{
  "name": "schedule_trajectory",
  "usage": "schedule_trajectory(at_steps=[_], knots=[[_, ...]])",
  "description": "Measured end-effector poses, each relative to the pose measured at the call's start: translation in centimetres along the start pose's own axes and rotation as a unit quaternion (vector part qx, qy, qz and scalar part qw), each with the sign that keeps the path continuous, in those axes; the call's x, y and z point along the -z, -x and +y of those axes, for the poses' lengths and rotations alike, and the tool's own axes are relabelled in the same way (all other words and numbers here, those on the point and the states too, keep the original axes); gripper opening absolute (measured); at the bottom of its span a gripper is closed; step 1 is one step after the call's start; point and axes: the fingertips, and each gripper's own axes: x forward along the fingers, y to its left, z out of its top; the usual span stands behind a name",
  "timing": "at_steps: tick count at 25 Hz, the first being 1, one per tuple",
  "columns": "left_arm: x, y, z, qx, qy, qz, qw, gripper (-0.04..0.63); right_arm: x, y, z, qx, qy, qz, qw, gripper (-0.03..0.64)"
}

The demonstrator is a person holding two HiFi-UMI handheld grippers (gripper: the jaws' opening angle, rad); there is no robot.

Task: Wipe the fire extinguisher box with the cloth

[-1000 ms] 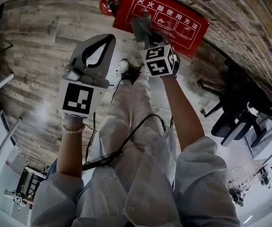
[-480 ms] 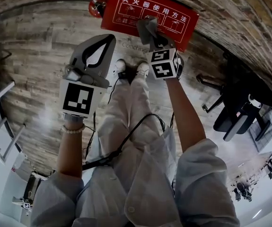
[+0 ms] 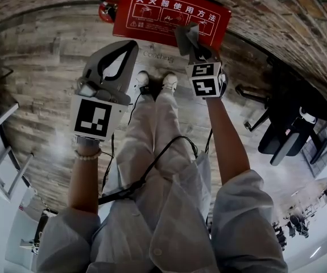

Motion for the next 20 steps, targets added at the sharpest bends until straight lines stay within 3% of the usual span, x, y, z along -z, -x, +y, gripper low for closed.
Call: schedule_trajectory(at_steps=[20], knots=[[-0.4,-1.5,-1.7,0.023,-0.012,0.004,0.9997,-0.002,4.1,2.4,-5.6,0.056,-0.067,0.012,0.996,0.02]])
